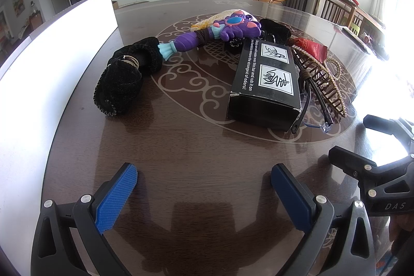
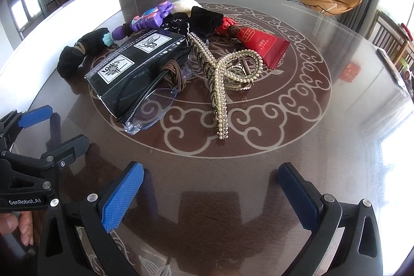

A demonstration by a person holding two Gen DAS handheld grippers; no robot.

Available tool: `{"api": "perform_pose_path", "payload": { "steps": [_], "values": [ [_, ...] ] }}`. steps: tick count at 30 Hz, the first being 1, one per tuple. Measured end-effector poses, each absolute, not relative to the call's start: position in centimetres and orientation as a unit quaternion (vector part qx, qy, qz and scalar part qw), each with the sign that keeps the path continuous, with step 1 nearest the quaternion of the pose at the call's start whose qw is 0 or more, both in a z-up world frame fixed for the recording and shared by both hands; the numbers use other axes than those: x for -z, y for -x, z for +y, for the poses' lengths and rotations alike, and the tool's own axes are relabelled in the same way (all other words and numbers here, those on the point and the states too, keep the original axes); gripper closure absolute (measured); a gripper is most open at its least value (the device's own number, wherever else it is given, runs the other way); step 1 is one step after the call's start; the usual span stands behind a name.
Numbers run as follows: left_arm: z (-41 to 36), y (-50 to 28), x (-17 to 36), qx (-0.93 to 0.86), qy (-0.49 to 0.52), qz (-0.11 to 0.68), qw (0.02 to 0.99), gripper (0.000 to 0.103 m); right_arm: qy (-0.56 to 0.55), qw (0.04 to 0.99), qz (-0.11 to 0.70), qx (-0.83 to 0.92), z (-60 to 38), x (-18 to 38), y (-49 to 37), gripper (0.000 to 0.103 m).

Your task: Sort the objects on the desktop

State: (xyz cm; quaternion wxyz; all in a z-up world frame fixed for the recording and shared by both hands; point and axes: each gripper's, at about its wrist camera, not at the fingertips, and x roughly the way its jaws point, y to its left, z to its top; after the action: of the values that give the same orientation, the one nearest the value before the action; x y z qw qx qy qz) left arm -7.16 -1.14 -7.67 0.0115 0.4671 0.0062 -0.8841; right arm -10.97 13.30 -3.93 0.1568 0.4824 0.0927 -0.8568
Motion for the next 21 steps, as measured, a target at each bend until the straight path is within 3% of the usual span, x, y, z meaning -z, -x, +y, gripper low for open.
{"api": "perform_pose_path", "payload": {
  "steps": [21],
  "values": [
    [-1.33, 7.11, 7.58, 0.884, -0.467, 0.007, 0.013, 0.000, -0.448, 0.168, 0.090, 0.874, 13.74, 4.27, 10.31, 0.000]
  ]
}}
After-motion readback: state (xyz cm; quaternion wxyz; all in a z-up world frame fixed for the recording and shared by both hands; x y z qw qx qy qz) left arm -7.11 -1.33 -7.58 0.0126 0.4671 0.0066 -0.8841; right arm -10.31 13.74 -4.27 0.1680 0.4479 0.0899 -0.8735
